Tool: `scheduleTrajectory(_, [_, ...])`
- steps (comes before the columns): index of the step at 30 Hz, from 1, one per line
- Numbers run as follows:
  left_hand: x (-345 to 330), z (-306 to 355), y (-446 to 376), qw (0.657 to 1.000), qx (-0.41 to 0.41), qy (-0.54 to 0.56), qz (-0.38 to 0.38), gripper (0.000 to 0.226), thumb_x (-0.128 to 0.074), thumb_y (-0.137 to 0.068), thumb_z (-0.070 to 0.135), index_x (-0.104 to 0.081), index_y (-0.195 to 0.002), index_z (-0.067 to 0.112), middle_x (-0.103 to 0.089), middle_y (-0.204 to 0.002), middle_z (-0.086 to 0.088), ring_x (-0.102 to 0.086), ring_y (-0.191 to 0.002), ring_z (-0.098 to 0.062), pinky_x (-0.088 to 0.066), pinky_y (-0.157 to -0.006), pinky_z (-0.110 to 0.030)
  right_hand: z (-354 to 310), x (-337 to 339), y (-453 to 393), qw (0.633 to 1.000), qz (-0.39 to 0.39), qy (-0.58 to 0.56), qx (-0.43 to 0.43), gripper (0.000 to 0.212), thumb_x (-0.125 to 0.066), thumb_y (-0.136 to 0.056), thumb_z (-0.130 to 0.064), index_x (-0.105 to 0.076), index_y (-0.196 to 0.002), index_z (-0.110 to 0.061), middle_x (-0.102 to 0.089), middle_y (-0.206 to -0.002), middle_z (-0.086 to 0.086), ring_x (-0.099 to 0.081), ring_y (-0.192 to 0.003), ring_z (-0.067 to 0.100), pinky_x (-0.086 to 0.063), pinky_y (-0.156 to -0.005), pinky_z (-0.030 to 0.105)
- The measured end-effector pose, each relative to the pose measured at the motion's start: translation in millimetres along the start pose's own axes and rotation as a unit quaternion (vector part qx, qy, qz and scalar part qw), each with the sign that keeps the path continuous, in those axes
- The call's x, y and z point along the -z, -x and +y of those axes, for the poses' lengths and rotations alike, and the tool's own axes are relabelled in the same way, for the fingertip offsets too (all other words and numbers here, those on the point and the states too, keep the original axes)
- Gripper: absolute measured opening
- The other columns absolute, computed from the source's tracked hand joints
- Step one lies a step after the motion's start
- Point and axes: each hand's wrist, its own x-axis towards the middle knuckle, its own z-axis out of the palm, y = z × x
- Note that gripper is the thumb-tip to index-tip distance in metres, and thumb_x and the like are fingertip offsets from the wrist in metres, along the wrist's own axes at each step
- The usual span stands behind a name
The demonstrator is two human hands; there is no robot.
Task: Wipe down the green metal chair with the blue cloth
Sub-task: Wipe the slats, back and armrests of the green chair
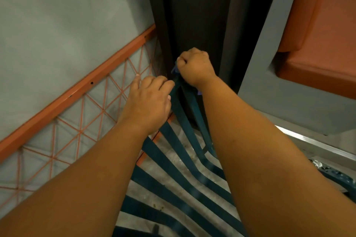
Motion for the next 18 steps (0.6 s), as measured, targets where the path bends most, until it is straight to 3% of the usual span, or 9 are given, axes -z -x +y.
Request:
scheduleTrajectory(4, [0,0,0,1.0,-0.011,-0.001,0.013,0.045,-0.029,-0.088,0.029,-0.054,-0.123,0.017,-0.059,-0.121,-0.001,-0.051,-0.113,-0.027,-0.027,-0.108,-0.053,11,-2,9,0.97,0.049,-0.197,-0.136,0.033,-0.036,-0.098,-0.044,-0.053,-0.122,-0.028,-0.05,-0.124,0.01,-0.047,-0.113,0.03,-0.041,-0.091,0.039])
scheduleTrajectory(6, [0,1,0,1.0,-0.019,-0.004,0.012,0.045,-0.028,-0.087,0.029,-0.056,-0.12,0.016,-0.06,-0.118,-0.001,-0.052,-0.112,-0.026,-0.028,-0.107,-0.052,6,-7,19,0.975,0.072,-0.172,-0.121,0.034,-0.039,-0.098,-0.042,-0.051,-0.126,-0.027,-0.047,-0.13,0.009,-0.043,-0.118,0.029,-0.039,-0.093,0.039])
scheduleTrajectory(9, [0,1,0,1.0,-0.022,-0.002,0.013,0.045,-0.028,-0.086,0.028,-0.057,-0.118,0.015,-0.061,-0.115,-0.001,-0.053,-0.11,-0.026,-0.03,-0.106,-0.052,15,-20,36,0.97,0.134,-0.203,-0.028,0.036,-0.042,-0.098,-0.037,-0.051,-0.131,-0.025,-0.044,-0.138,0.005,-0.04,-0.124,0.025,-0.037,-0.101,0.036])
scheduleTrajectory(11, [0,1,-1,1.0,-0.025,-0.003,0.016,0.045,-0.028,-0.087,0.028,-0.057,-0.118,0.014,-0.062,-0.115,-0.002,-0.053,-0.109,-0.027,-0.03,-0.105,-0.053,29,-26,44,0.952,0.141,-0.266,-0.062,0.039,-0.041,-0.099,-0.036,-0.046,-0.136,-0.026,-0.047,-0.138,0.004,-0.045,-0.124,0.021,-0.038,-0.101,0.034])
scheduleTrajectory(14, [-1,1,-1,0.999,-0.027,-0.009,0.018,0.037,-0.038,-0.089,0.023,-0.057,-0.118,0.013,-0.061,-0.116,-0.003,-0.054,-0.11,-0.027,-0.028,-0.106,-0.054,39,-26,43,0.931,0.104,-0.284,-0.204,0.036,-0.033,-0.102,-0.036,-0.048,-0.133,-0.024,-0.055,-0.126,0.006,-0.053,-0.114,0.024,-0.04,-0.086,0.031])
scheduleTrajectory(18, [-3,1,0,0.999,-0.021,-0.013,0.026,0.036,-0.04,-0.089,0.023,-0.057,-0.119,0.013,-0.062,-0.116,-0.003,-0.054,-0.11,-0.027,-0.026,-0.106,-0.054,29,-29,53,0.927,0.147,-0.322,-0.124,0.042,-0.046,-0.1,-0.021,-0.043,-0.141,-0.023,-0.049,-0.141,0.001,-0.044,-0.126,0.015,-0.033,-0.1,0.022])
